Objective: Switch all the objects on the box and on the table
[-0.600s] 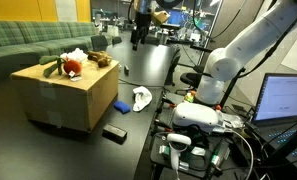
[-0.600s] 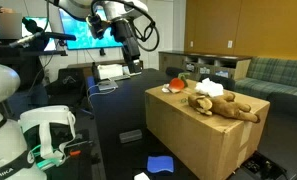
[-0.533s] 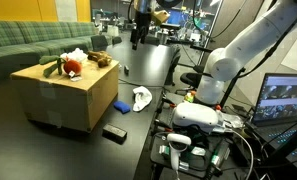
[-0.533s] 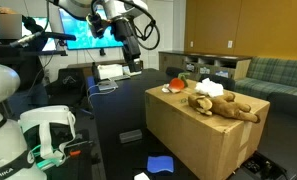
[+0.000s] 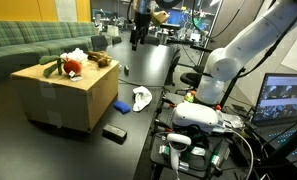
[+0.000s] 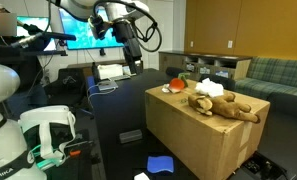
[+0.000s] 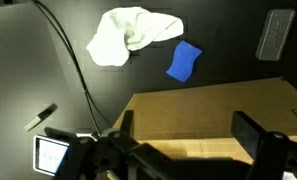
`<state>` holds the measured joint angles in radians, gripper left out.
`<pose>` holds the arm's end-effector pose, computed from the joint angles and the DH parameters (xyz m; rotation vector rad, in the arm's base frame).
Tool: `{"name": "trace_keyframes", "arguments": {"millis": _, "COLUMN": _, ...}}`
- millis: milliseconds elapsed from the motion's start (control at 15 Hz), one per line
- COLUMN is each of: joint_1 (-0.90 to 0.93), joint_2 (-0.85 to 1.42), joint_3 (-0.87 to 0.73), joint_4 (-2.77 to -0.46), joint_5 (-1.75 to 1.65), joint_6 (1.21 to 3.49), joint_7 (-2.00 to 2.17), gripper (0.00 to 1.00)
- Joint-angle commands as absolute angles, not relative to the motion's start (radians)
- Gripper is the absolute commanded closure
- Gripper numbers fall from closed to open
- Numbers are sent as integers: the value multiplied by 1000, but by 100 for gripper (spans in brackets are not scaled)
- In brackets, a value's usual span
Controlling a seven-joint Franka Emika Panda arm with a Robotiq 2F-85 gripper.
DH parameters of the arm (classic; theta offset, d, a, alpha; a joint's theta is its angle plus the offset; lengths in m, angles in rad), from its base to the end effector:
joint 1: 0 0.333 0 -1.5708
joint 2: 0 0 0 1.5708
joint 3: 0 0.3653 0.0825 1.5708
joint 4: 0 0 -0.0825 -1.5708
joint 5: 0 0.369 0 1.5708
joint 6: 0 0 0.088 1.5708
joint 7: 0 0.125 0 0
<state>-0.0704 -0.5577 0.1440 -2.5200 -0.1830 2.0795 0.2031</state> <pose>0.3519 0.0196 0.5080 2.9084 -0.0963 0.2033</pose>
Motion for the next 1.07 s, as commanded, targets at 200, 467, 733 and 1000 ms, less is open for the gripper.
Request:
{"name": "trace_keyframes", "arguments": {"millis": 200, "joint_1": -86, "joint_2": -355, "joint_3": 87, "joint_4": -2427, "joint_5": -217, "joint_6": 2242, "joint_7": 195, "gripper": 0}}
{"name": "trace_keyframes", "arguments": {"millis": 467, "joint_1": -92, "joint_2": -190, "joint_3": 51, "joint_4": -2329, "joint_5": -202, "joint_6": 2355, "joint_7": 195, "gripper": 0}}
{"name": "trace_keyframes", "arguments": {"millis": 733, "joint_1": -80, "joint_2": -22, "joint_3": 26, "joint_4": -2207, "joint_5": -188, "joint_6": 2436, "joint_7": 214, "gripper": 0}}
{"name": "trace_keyframes", "arguments": {"millis": 1000, "joint_1": -55, "joint_2": 137, "joint_3": 19, "joint_4": -2075, "joint_5": -220, "joint_6": 2474, "joint_7": 283, "gripper": 0}}
